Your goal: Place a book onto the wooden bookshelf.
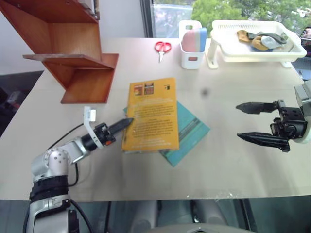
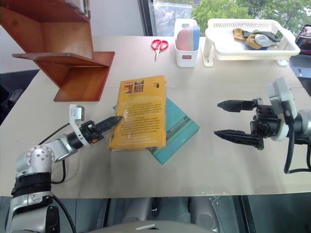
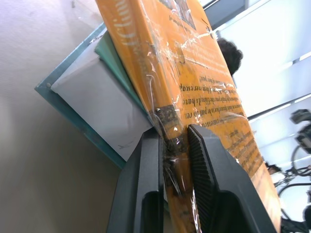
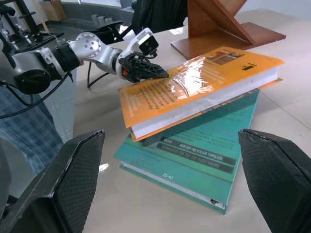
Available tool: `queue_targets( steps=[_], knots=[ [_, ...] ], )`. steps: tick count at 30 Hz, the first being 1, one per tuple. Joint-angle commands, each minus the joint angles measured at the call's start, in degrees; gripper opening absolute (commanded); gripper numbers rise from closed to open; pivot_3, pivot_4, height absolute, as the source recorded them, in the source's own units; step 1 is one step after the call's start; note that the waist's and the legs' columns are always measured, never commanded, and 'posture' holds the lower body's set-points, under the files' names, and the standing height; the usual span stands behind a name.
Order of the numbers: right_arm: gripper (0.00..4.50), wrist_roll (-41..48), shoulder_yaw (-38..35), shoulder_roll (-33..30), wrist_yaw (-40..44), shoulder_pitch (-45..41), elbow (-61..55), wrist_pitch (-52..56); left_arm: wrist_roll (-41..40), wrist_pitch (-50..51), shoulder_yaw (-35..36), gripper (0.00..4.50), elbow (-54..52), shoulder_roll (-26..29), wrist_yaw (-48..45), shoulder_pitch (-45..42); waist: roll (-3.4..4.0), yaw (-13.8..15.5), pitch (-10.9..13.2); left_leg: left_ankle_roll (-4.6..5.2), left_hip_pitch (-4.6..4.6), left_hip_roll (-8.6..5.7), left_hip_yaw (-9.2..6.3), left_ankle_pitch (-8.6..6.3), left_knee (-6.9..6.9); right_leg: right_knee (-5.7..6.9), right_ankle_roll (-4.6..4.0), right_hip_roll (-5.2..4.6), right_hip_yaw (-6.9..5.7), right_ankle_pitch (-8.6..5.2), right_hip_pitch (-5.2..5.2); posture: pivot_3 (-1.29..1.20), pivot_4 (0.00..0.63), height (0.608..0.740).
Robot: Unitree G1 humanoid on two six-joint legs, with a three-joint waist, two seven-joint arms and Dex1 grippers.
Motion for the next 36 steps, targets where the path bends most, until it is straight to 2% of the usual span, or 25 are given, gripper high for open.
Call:
queue_targets(
  steps=[1, 6, 9, 10, 12, 13, 17, 22, 25, 30, 32, 36],
  knots=[
    [4.50, -1.0, 1.5, -0.6, 0.3, -3.0, 1.7, -2.2, -4.8, 2.1, 4.3, 0.28, -9.7, -0.1, 3.6, 4.5, 0.00, -0.1, 0.0, 0.00, 0.00, 0.00, 0.00, 0.00, 0.00, 0.00, 0.00, -0.01, 0.01, 0.00, 0.00, 0.00, 0.150, 0.740],
    [4.50, -2.5, 4.6, -0.1, 1.3, -5.4, 4.0, -4.1, -8.8, 2.4, 6.6, 0.28, -12.6, -3.2, 10.5, 6.5, 0.00, 0.5, 0.0, 0.00, 0.02, 0.00, -0.03, 0.00, 0.00, 0.00, -0.01, -0.16, -0.02, 0.00, 0.02, 0.00, 0.150, 0.740],
    [4.50, -3.5, 6.4, 0.1, 2.3, -6.7, 5.2, -5.2, -3.8, -2.3, 4.4, 0.28, -11.5, -5.0, 13.5, 6.5, -0.02, 0.9, 0.0, 0.00, 0.01, -0.02, -0.03, 0.00, 0.02, -0.01, -0.01, -0.03, -0.03, 0.00, 0.02, 0.00, 0.150, 0.740],
    [4.50, -3.6, 6.7, 0.2, 2.4, -7.1, 5.5, -5.4, -2.8, -3.3, 4.0, 1.06, -10.5, -5.3, 14.3, 6.1, -0.02, 1.0, 0.0, 0.00, 0.00, -0.02, -0.03, 0.00, 0.02, -0.01, -0.01, -0.02, -0.03, 0.00, 0.02, 0.00, 0.150, 0.740],
    [4.50, -3.6, 7.0, 0.1, 2.5, -7.5, 5.8, -5.6, -2.8, -3.5, 3.4, 1.51, -9.7, -5.5, 13.9, 5.8, -0.02, 1.0, 0.0, 0.00, 0.00, -0.04, -0.03, 0.00, 0.02, -0.02, -0.01, -0.02, -0.04, 0.00, 0.02, 0.00, 0.150, 0.740],
    [4.50, -3.6, 6.9, -0.1, 2.7, -7.5, 5.8, -5.6, -3.1, -3.1, 3.4, 2.11, -9.2, -5.9, 15.0, 5.4, -0.02, 1.0, 0.0, 0.00, 0.00, -0.04, -0.03, 0.00, 0.02, -0.02, -0.01, 0.00, -0.03, 0.00, 0.02, 0.00, 0.150, 0.740],
    [4.50, -3.9, 6.3, -0.6, 3.0, -6.8, 5.7, -6.0, -4.7, -0.4, 3.3, 3.98, -8.2, -6.1, 16.8, 5.3, -0.02, 1.0, 0.0, 0.00, -0.01, -0.04, -0.04, 0.00, 0.02, -0.03, -0.01, 0.01, -0.05, 0.00, 0.03, 0.00, 0.150, 0.740],
    [4.50, -3.6, 5.2, -0.9, 2.4, -5.3, 4.5, -6.0, -7.3, 3.6, 2.8, 3.98, -9.8, -5.7, 16.0, 7.4, -0.02, 0.9, 0.0, 0.00, 0.00, -0.04, -0.03, 0.00, 0.00, -0.05, -0.01, 0.02, -0.04, 0.00, 0.02, 0.00, 0.150, 0.740],
    [4.50, -3.4, 4.6, -1.0, 2.0, -4.6, 4.1, -6.1, -9.7, 5.1, 3.0, 3.19, -10.8, -5.4, 14.7, 8.2, -0.02, 0.9, 0.0, 0.00, 0.00, -0.04, -0.03, 0.00, 0.00, -0.04, -0.01, 0.01, -0.04, 0.00, 0.03, 0.00, 0.150, 0.740],
    [4.50, -3.4, 4.2, -0.8, 1.7, -4.2, 3.6, -6.1, -13.3, 7.3, 3.5, 0.98, -12.9, -4.8, 14.8, 9.5, -0.02, 1.0, 0.0, 0.00, 0.04, -0.04, -0.06, 0.00, 0.01, -0.06, -0.01, -0.01, -0.06, 0.00, 0.10, 0.00, 0.150, 0.740],
    [4.50, -3.8, 4.5, -0.6, 1.6, -4.2, 3.7, -6.4, -14.8, 7.8, 3.8, 0.27, -13.6, -4.6, 14.7, 10.1, -0.02, 1.0, 0.0, 0.00, 0.04, -0.04, -0.07, 0.00, 0.01, -0.09, -0.01, -0.01, -0.06, 0.00, 0.11, 0.00, 0.150, 0.740],
    [4.50, -4.2, 5.0, -0.5, 1.7, -4.6, 4.5, -7.0, -15.9, 7.0, 3.9, 0.14, -15.4, -4.3, 14.3, 10.8, -0.02, 1.0, 0.0, 0.00, 0.02, -0.04, -0.07, -0.01, 0.00, -0.16, -0.02, -0.02, -0.07, -0.01, 0.12, 0.00, 0.150, 0.740]
  ],
)
